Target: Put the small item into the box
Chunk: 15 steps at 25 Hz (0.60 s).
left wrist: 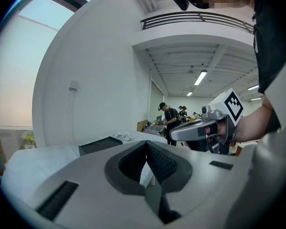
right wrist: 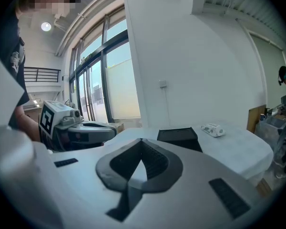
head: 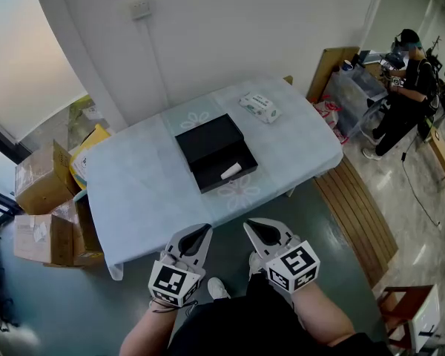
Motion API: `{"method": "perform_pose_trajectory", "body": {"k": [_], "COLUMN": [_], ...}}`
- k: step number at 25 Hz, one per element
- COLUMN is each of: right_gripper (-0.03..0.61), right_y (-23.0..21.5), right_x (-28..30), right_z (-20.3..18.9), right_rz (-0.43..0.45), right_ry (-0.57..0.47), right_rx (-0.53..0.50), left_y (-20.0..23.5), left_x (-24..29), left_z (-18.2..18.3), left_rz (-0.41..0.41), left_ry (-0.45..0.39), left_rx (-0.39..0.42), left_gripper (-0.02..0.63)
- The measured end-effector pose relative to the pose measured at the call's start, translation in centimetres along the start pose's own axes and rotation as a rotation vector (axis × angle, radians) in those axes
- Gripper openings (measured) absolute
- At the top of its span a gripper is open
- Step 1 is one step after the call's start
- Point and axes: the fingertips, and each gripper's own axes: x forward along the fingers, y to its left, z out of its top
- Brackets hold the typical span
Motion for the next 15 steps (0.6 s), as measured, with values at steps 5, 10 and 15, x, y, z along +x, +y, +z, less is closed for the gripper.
{"method": "perform_pose_trajectory", "body": {"k": [5,10,15], "right_gripper": [0.009,0.009,0.009], "right_y": [0.9,1.6,1.9], "right_x": [-0.4,-0.6,-0.7], "right_z": [0.2,0.3,0.0], "right_rz": [-0.008,-0.015,-0.017], "right_ry": [-0.003,-0.006,-0.003], "right_rx": [-0.011,-0.017,-0.016], "left_y": [0.0,-0.2,-0.4], "left_x": [-1.0,-1.5,-1.8], "left_z": [0.0,0.0,-0.1], "left_rz": [0.001,-0.006,-0.009], "left_ry": [-0.009,-0.018,-0.019], "left_rx": [-0.005,-0.005,-0.004], "left_gripper": [0.008,0.008,0.008]}}
